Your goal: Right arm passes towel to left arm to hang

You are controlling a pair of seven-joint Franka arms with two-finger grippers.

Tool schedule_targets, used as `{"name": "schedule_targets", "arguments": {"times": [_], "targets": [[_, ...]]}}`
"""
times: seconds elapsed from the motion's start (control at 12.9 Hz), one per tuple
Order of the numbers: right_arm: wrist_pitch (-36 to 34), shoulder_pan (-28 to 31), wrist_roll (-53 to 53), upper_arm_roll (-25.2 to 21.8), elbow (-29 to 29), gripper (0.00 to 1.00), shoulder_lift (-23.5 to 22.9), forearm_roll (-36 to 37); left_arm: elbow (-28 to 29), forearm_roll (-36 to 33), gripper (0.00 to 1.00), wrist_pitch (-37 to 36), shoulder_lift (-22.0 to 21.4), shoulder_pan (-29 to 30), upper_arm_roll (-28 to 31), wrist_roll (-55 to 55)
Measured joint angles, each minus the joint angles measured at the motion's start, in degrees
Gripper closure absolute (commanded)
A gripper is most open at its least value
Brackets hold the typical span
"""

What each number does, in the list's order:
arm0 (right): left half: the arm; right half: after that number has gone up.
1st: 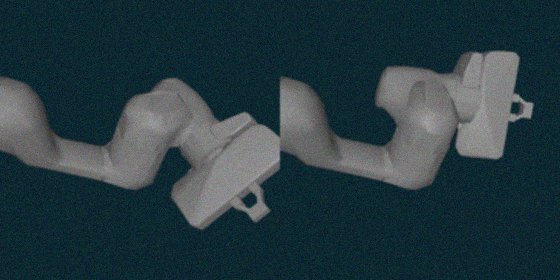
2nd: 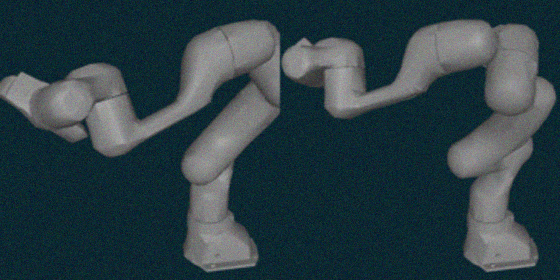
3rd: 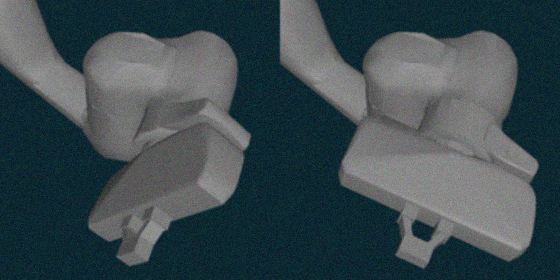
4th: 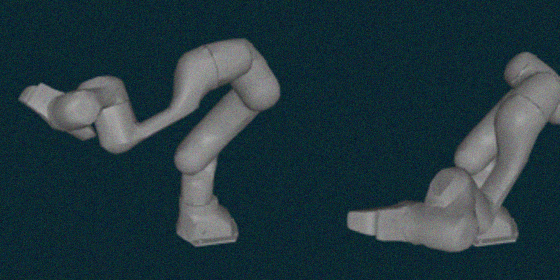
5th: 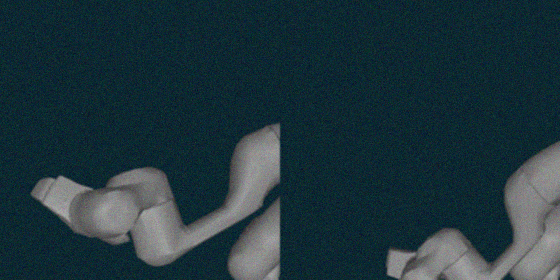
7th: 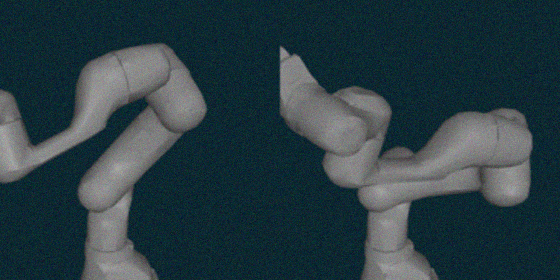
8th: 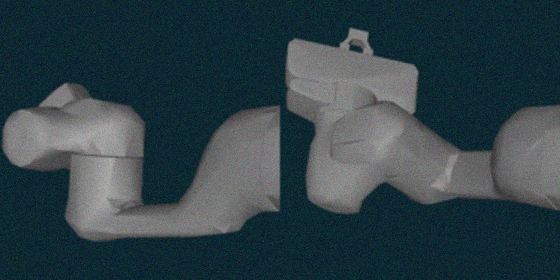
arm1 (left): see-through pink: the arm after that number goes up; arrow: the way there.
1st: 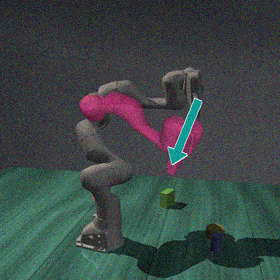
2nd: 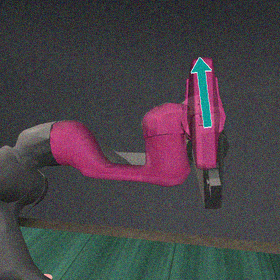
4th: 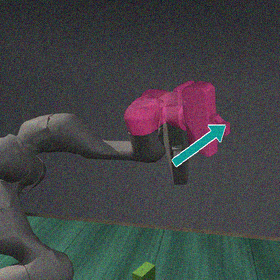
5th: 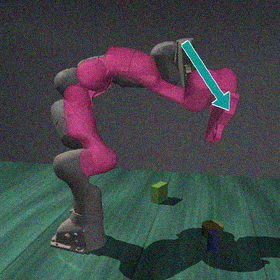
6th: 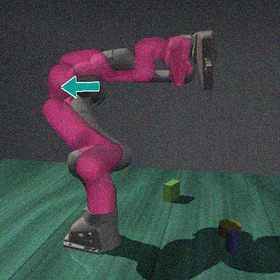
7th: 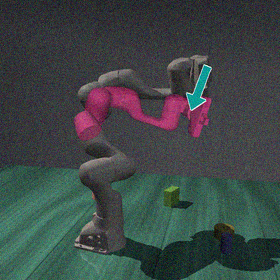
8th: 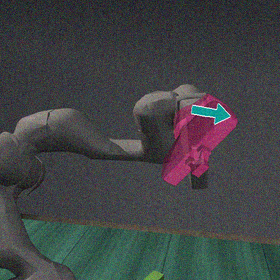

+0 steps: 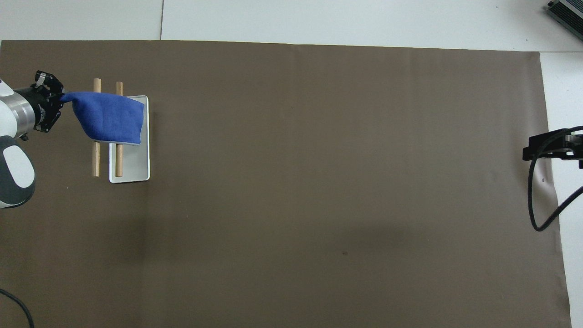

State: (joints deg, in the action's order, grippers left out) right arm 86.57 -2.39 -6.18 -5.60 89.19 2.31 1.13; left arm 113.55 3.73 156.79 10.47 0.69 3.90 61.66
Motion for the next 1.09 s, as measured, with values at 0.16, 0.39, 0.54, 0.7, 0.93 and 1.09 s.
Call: {"name": "schedule_targets", "arguments": {"times": [0.16,0.39,0.54,0.7,0.93,1.09], "targets": [[-0.09,0.00,0.00,0.00,0.15,0.00,0.13,0.00,-1.32,0.00,0.06,-0.21,0.30,0.29,0.14,-0.25],[-0.13,0.00,0.00,0.00,0.22,0.00,0.26,0.00,-4.62,-0.02,0.05,-3.27,1.11,0.37,0.29,-1.53],[-0.13,0.00,0.00,0.00,0.25,0.00,0.26,0.00,-8.89,-1.49,0.06,-10.78,1.91,0.37,0.28,-4.32],[-0.13,0.00,0.00,0.00,0.27,0.00,0.26,0.00,-15.27,-2.74,0.07,-21.78,3.06,0.37,0.28,-9.12],[-0.13,0.00,0.00,0.00,0.29,0.00,0.27,0.00,-25.58,-2.94,0.09,-38.17,5.37,0.34,-0.06,-16.41],[-0.13,0.00,0.00,0.00,0.30,0.00,0.27,0.00,-30.19,-2.98,0.08,-48.98,5.93,0.31,-0.43,-23.37]]}}
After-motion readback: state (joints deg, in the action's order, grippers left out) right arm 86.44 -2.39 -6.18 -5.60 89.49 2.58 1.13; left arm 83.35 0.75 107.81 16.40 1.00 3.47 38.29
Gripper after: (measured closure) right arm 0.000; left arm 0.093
